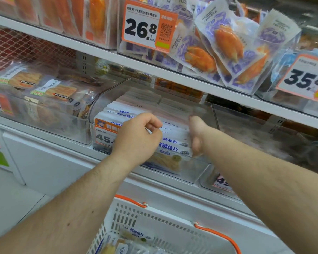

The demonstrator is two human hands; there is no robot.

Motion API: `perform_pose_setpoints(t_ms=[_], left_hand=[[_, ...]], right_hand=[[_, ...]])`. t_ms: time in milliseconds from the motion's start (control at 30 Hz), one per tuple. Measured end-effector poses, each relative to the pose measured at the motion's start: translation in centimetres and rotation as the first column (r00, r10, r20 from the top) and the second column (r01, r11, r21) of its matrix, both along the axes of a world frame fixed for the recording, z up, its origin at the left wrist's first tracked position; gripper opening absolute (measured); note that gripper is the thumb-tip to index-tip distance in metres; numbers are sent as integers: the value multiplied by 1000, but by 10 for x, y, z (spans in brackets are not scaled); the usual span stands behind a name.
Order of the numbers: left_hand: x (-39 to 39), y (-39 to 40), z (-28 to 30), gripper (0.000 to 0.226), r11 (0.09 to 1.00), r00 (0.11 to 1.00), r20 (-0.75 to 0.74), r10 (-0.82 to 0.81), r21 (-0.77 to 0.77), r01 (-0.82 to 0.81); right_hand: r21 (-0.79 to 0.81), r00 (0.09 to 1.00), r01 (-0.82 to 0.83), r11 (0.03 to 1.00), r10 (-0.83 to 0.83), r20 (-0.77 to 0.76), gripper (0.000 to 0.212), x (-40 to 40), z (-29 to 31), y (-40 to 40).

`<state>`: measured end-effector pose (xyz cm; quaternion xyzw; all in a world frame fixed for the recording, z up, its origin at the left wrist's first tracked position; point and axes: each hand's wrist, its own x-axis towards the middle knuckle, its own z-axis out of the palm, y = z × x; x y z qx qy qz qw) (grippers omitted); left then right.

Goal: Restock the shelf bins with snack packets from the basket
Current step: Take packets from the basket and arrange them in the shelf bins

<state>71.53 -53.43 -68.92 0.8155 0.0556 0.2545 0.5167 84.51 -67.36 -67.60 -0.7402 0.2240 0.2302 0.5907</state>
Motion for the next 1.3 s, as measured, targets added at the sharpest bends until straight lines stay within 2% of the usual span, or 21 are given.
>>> perform_pose_setpoints(t_ms=[100,233,300,367,500,567,667,733,767,900,1033,1133,1200,1300], left_hand=[[-8,-3,-4,22,999,999,7,-36,31,36],[-17,-3,-13,23,993,995,-36,-96,70,99],[-22,-4,-17,24,986,989,-71,-133,92,139],[-26,-7,-18,22,977,981,-104,-163,120,175],[-32,-11,-22,22,962,967,-145,-210,143,230],[-36,-14,-26,22,952,950,-192,-246,138,274],[-42,-19,-35,19,929,914,-285,-289,148,340],[-45,-23,-43,15,904,882,-357,-307,181,388],[-47,-25,-48,15,888,859,-403,-316,194,418],[-56,-24,-64,23,814,733,-601,-318,223,536],[-62,-19,-80,30,644,588,-777,-223,336,688],[-66,-17,-92,35,551,473,-865,-168,315,773],[-66,-15,-101,26,508,410,-899,-156,283,814],[-60,-14,-118,9,454,364,-921,-136,269,849]], right_hand=[[-23,997,36,999,-35,68,74,-3,-1,0],[37,1000,0,999,-1,13,65,-15,8,-9],[38,997,-75,996,76,-1,66,-20,9,-10],[28,997,-79,996,79,7,69,-26,9,-10],[-26,985,-20,999,24,169,59,-40,14,-8],[-81,939,53,995,-22,344,41,-52,18,-7],[-166,749,171,971,-19,662,25,-81,14,-10],[-117,648,147,982,-6,762,15,-106,7,-11],[-81,634,119,990,-13,773,16,-118,3,-11],[-54,654,39,998,15,756,19,-152,-31,-11],[-88,771,-5,996,60,634,23,-170,-95,-16],[-179,862,-57,982,139,488,24,-174,-153,-25],[-266,901,-88,960,191,391,26,-173,-192,-32],[-373,929,-213,903,306,208,29,-175,-242,-43]])
